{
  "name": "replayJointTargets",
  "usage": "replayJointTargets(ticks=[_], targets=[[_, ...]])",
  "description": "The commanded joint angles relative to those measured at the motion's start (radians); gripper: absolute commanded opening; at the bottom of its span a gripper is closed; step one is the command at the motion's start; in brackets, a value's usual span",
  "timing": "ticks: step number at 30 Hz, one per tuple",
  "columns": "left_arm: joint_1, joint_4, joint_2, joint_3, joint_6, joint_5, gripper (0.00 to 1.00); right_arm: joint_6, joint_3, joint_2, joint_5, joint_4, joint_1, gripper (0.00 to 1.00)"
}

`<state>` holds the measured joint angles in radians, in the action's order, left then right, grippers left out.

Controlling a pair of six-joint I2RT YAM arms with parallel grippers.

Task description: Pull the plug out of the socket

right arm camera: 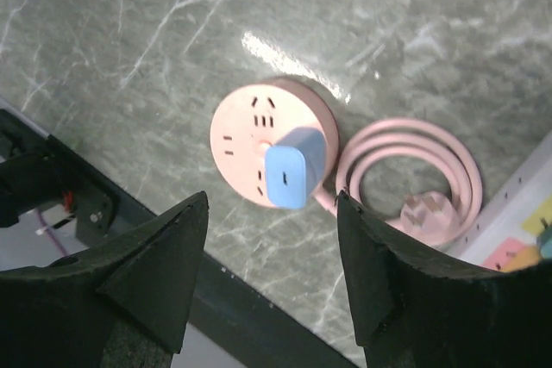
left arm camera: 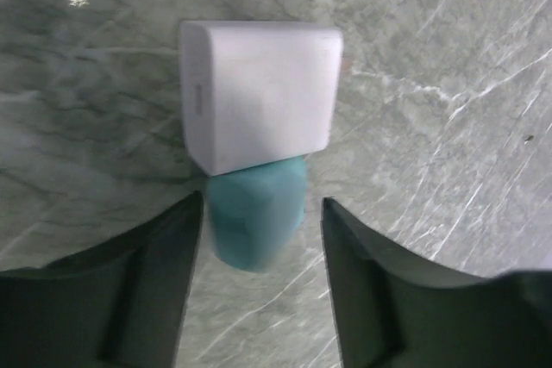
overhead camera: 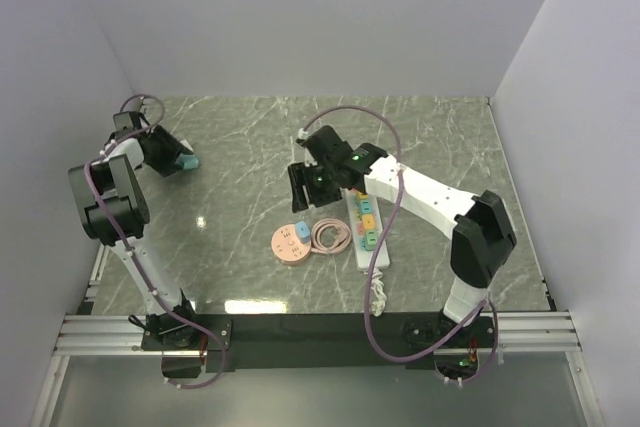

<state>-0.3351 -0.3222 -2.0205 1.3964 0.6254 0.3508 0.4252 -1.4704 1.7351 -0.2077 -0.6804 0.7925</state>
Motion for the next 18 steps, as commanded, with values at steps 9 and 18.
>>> replayJointTargets(ticks=[9,18], targets=[[-0.002,0.025,0.253,-0.192,0.025,0.08,0.92,-0.069,-0.099,0.127,0.211,-0.108,0.112,0.71],[0.2,0.028,0.569,-0.462,-0.013,0.16,0.09,-0.063,-0.084,0.19,0.211,-0.07,0.14,0.62]])
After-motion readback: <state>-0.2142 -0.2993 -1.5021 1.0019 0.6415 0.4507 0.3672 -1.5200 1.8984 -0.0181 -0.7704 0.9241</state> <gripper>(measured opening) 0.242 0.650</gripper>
